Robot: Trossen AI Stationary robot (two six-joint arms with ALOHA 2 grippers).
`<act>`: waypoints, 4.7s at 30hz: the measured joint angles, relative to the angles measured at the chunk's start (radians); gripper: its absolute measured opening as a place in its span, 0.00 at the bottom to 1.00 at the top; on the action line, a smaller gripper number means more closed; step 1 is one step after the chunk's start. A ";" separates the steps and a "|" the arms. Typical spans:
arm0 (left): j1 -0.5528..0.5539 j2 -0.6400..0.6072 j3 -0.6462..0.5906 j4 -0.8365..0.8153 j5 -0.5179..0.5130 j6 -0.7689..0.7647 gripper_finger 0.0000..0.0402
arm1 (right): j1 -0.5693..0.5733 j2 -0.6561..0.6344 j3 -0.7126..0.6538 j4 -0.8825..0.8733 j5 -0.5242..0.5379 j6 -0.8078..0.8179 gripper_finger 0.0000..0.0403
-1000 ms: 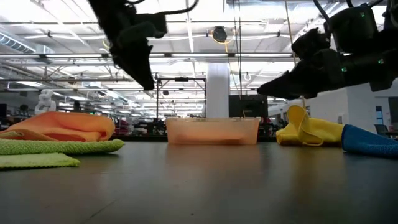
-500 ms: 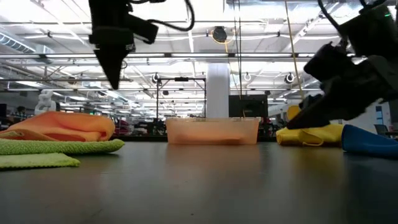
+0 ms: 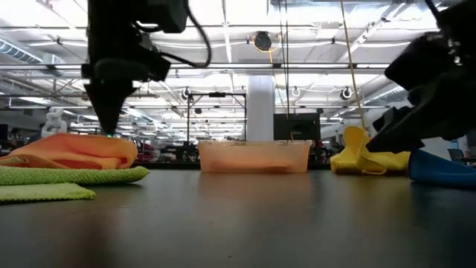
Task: Fold microfiber towels
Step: Fold the light green microfiber towel
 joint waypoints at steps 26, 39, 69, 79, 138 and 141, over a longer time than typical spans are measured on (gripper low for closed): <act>-0.480 0.003 0.021 -0.184 0.304 -0.589 0.24 | 0.011 0.006 0.000 0.055 0.047 -0.005 0.42; -0.576 0.035 -0.084 -0.122 0.332 -0.636 0.24 | 0.011 0.006 0.000 0.054 0.049 -0.006 0.42; -0.576 0.029 -0.143 -0.189 0.349 -0.489 0.01 | 0.038 0.005 0.000 0.213 0.095 -0.032 0.42; -0.537 0.026 0.315 -0.473 0.040 -0.444 0.00 | 0.049 0.005 0.065 0.243 0.088 -0.128 0.42; -0.543 0.128 0.603 0.129 -0.216 0.189 0.00 | -0.180 0.517 0.612 -0.212 -0.188 -0.642 0.51; -0.545 0.127 0.603 0.128 -0.216 0.183 0.00 | -0.185 0.517 0.612 -0.229 -0.162 -0.656 0.42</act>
